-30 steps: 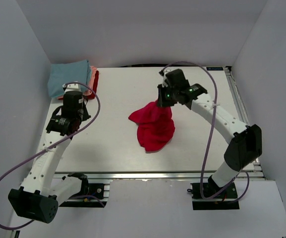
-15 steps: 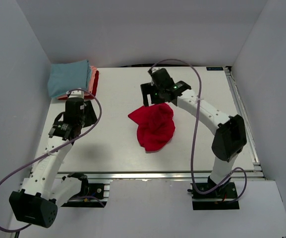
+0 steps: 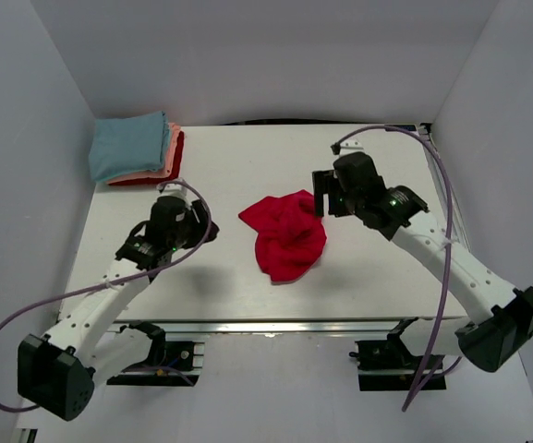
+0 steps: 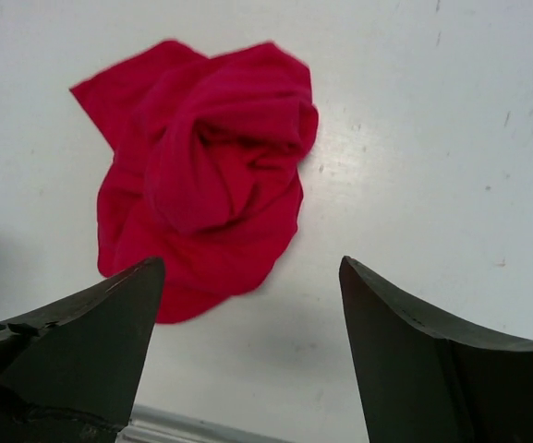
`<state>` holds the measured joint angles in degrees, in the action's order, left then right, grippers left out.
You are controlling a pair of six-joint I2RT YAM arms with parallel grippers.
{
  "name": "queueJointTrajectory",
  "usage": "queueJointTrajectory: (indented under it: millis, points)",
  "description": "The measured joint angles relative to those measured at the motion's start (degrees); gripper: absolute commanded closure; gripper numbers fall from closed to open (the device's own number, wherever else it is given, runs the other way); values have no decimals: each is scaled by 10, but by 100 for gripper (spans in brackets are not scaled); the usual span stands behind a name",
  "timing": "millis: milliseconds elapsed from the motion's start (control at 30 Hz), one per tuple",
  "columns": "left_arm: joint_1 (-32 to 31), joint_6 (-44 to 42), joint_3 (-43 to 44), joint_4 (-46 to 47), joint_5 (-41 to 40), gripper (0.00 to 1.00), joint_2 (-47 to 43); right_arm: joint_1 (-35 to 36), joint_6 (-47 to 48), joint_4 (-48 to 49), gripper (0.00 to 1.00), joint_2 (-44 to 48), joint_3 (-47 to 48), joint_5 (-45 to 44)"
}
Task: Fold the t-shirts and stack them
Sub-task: Move the tshirt to the center of the board, then flatten out the tshirt
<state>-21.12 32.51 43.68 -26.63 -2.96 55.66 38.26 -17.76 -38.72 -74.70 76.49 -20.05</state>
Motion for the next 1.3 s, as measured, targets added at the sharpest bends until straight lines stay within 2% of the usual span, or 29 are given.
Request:
queueJointTrajectory:
  millis: [67, 233, 333, 400, 633, 900, 1000, 1100, 1133, 1233, 1300]
  points:
    - [-44, 19, -10, 28, -10, 32, 21, 0, -3, -1, 21, 24, -30, 15]
    - [-168, 78, -21, 106, -57, 8, 134, 0, -4, 36, 29, 30, -75, 47]
    - [-229, 110, -35, 147, -81, 3, 194, 0, -5, 56, 29, 16, -86, 59]
    - [-252, 127, -37, 158, -94, 3, 209, -3, -6, 68, 29, 4, -88, 68]
    - [-268, 167, -34, 209, -122, 19, 278, -11, -8, 112, 32, -40, -88, 92]
    - [-271, 191, -25, 237, -148, 25, 334, -24, -7, 139, 34, -79, -88, 109]
    - [-271, 191, -8, 251, -158, 31, 357, -29, -7, 147, 34, -84, -88, 114]
    - [-271, 191, 11, 255, -165, 38, 379, -31, -7, 155, 35, -87, -88, 122]
    - [-271, 191, 17, 255, -166, 45, 385, -32, -7, 158, 35, -89, -88, 125]
    - [-271, 196, 26, 258, -169, 55, 399, -33, -7, 167, 33, -97, -89, 139]
    - [-271, 200, 25, 256, -172, 62, 399, -33, -6, 176, 28, -104, -91, 151]
